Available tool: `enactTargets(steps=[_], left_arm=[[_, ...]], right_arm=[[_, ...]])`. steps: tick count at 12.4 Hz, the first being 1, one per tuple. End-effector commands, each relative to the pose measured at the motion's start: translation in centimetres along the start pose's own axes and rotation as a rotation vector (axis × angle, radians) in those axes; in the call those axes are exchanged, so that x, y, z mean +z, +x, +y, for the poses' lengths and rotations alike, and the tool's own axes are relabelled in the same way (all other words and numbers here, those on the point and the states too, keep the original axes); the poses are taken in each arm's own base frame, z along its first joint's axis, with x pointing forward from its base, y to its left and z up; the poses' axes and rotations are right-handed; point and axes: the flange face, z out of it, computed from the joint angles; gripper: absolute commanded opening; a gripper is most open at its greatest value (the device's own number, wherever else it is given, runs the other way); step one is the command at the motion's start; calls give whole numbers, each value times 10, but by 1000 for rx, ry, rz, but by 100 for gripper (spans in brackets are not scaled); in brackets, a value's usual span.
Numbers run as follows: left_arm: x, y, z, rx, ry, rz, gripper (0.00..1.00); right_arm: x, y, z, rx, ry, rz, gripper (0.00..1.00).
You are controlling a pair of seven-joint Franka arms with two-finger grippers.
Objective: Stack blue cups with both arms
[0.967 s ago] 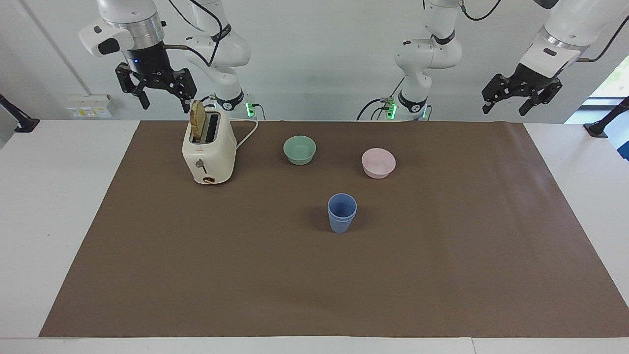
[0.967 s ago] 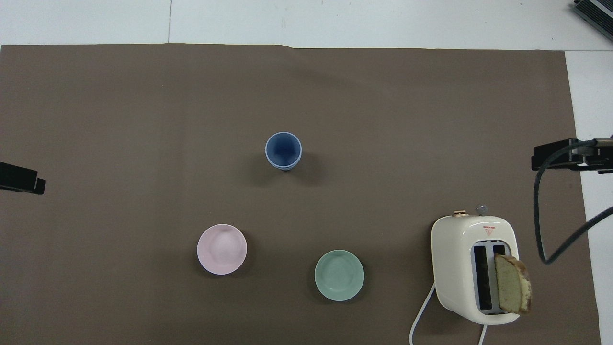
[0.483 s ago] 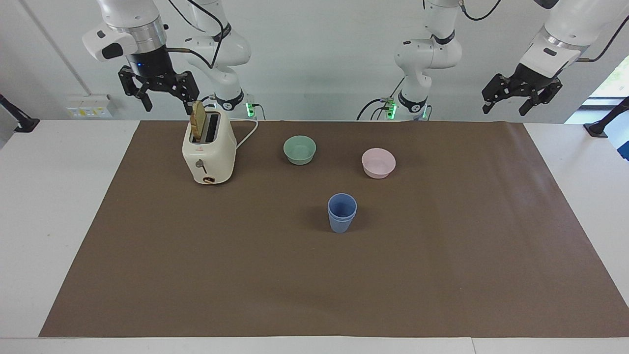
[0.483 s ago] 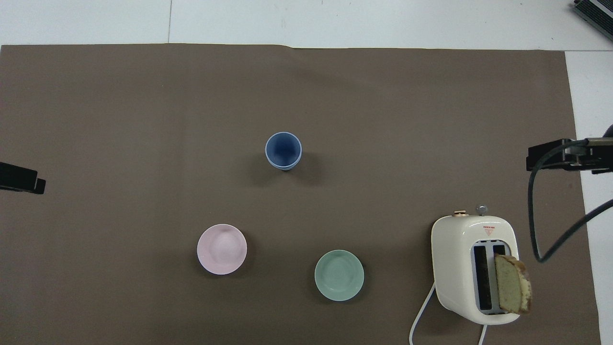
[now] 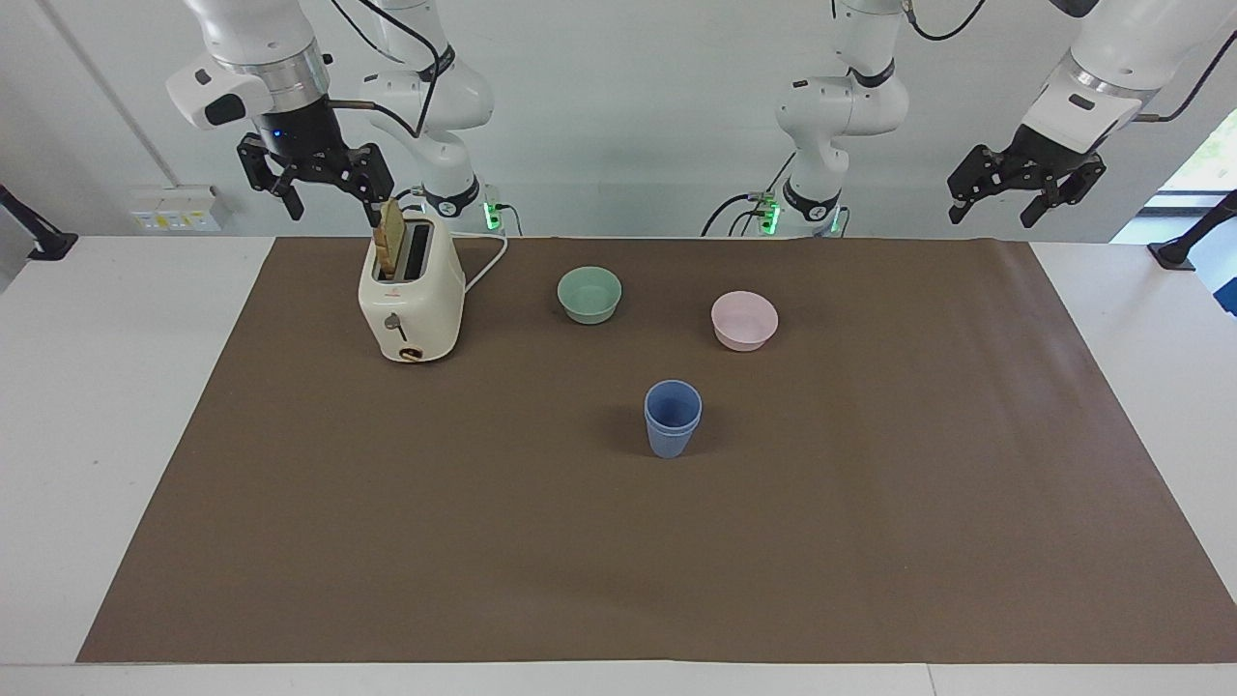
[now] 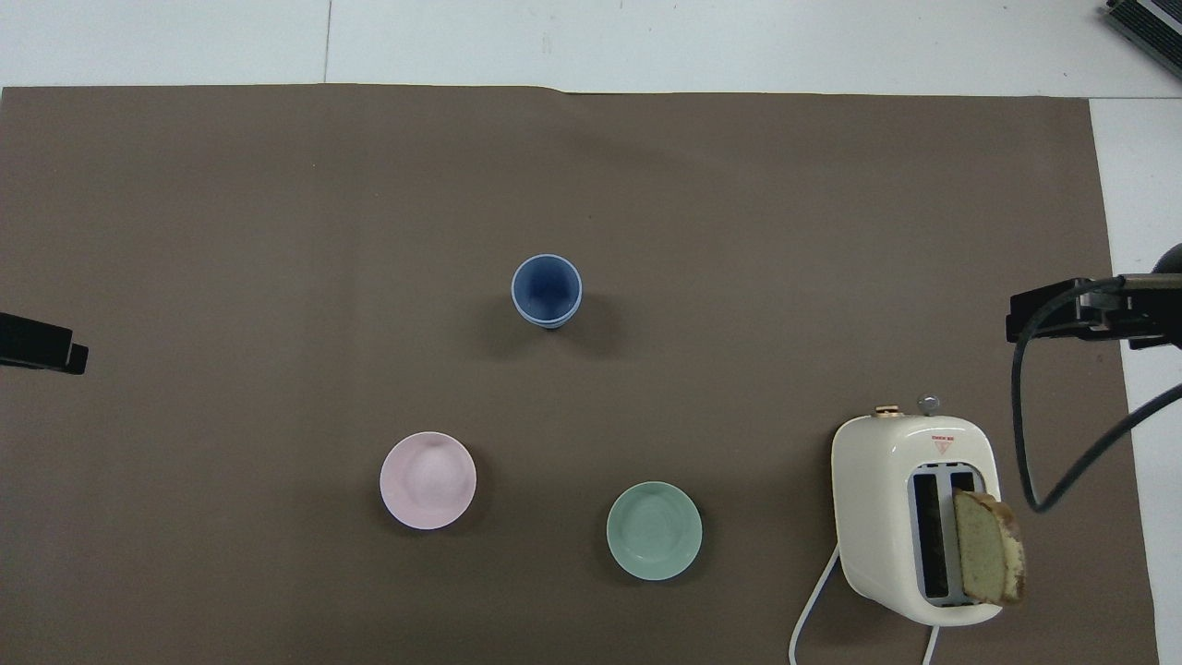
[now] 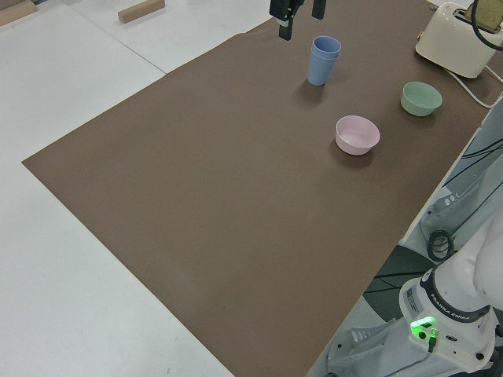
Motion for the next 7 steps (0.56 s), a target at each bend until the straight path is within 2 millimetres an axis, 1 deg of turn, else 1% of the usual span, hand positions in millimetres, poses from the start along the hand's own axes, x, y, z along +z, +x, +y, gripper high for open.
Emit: enactTargets(steps=[1,3,7], left_arm=[[-1,-3,-2,-11,9,9,100],[-1,-3,-2,-11,9,7,100],[-1,-3,-2,-11,9,9,100]], right_arm=[[0,-8,1,6,24,-13,100],[-1,-9,-1,-25,25,-11,100],[0,-9,0,-25,26,-21,100]])
